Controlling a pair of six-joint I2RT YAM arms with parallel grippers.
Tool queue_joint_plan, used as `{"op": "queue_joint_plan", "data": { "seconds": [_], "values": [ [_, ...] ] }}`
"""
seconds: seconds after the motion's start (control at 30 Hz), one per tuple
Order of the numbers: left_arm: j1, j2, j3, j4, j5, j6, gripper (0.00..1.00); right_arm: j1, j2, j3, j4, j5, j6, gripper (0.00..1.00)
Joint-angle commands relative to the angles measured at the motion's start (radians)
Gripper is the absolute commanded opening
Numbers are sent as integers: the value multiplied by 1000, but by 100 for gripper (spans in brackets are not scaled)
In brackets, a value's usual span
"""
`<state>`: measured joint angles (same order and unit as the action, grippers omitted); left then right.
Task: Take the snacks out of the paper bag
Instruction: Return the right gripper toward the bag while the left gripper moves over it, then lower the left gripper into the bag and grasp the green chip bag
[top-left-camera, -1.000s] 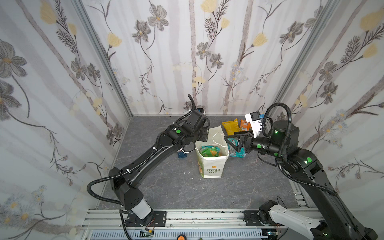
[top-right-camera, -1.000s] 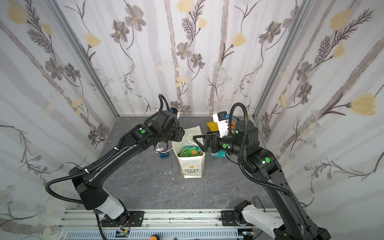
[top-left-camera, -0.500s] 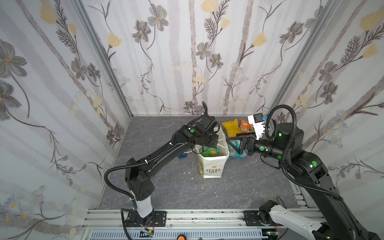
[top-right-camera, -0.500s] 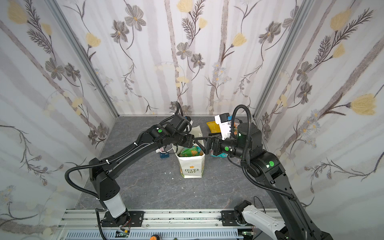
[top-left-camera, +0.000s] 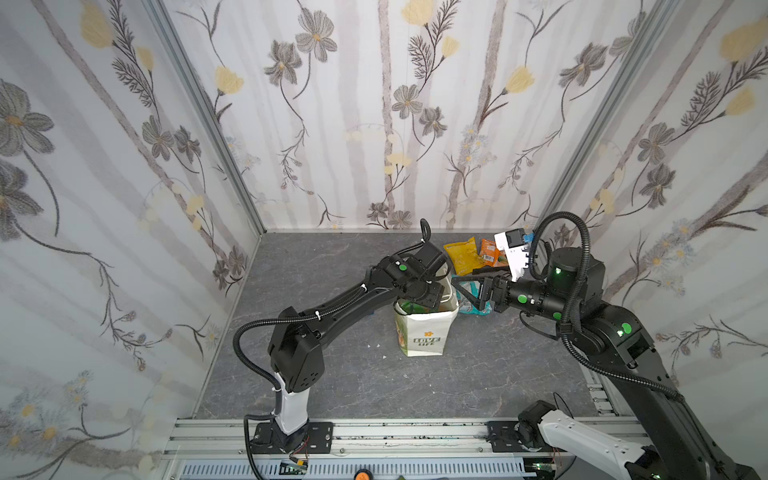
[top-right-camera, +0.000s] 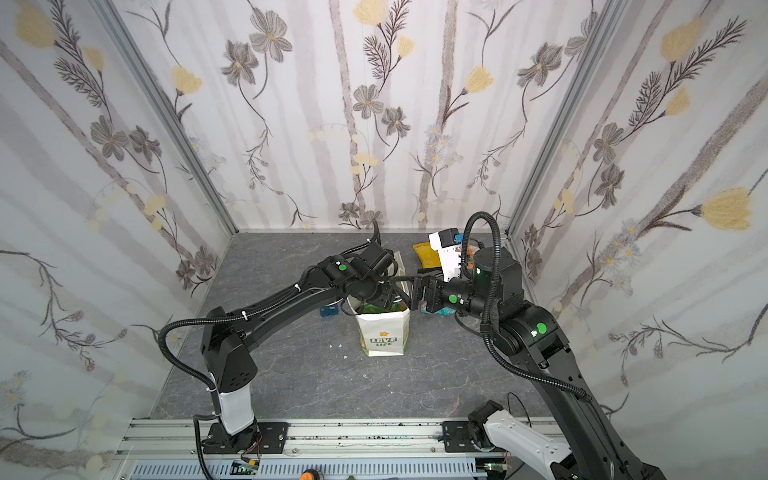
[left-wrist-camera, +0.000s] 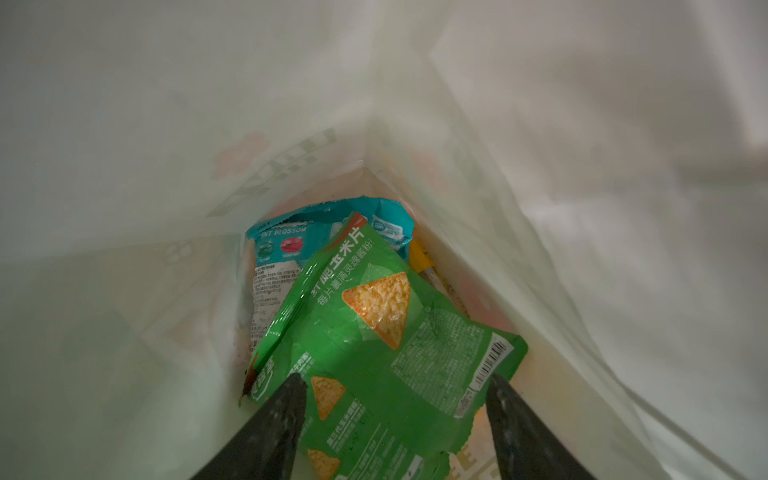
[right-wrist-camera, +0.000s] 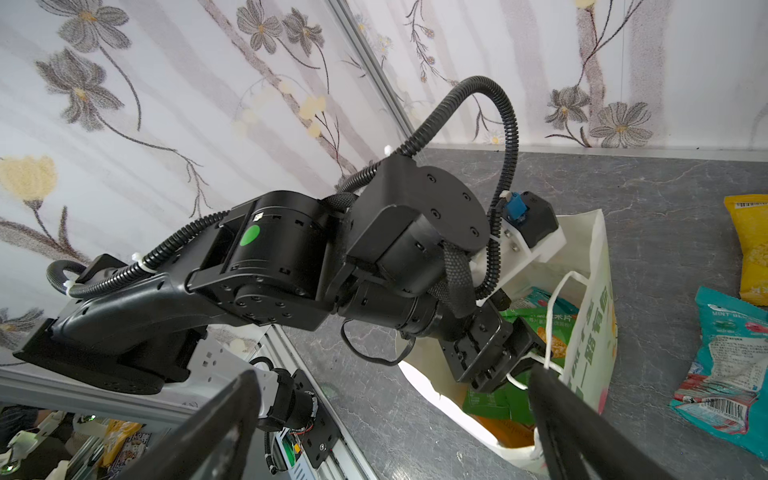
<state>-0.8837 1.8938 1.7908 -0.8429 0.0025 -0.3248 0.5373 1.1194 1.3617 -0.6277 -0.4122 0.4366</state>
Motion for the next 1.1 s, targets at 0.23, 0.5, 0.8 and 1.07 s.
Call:
{"op": "queue_joint_plan", "data": {
  "seconds": [0.23, 0.5, 0.8, 1.07],
  "values": [
    [-2, 60, -38, 27, -160, 18, 78, 0, 0, -12, 20, 16, -6, 99],
    [1, 83, -133, 153, -202, 6, 82, 1, -14, -59, 4, 36, -6, 99],
    [11, 145, -213, 256, -174, -28, 82, 1, -35, -61, 1, 49, -1, 99],
    [13, 158, -211, 253, -157, -45, 39, 1, -34, -58, 1, 52, -1, 99]
  ]
}}
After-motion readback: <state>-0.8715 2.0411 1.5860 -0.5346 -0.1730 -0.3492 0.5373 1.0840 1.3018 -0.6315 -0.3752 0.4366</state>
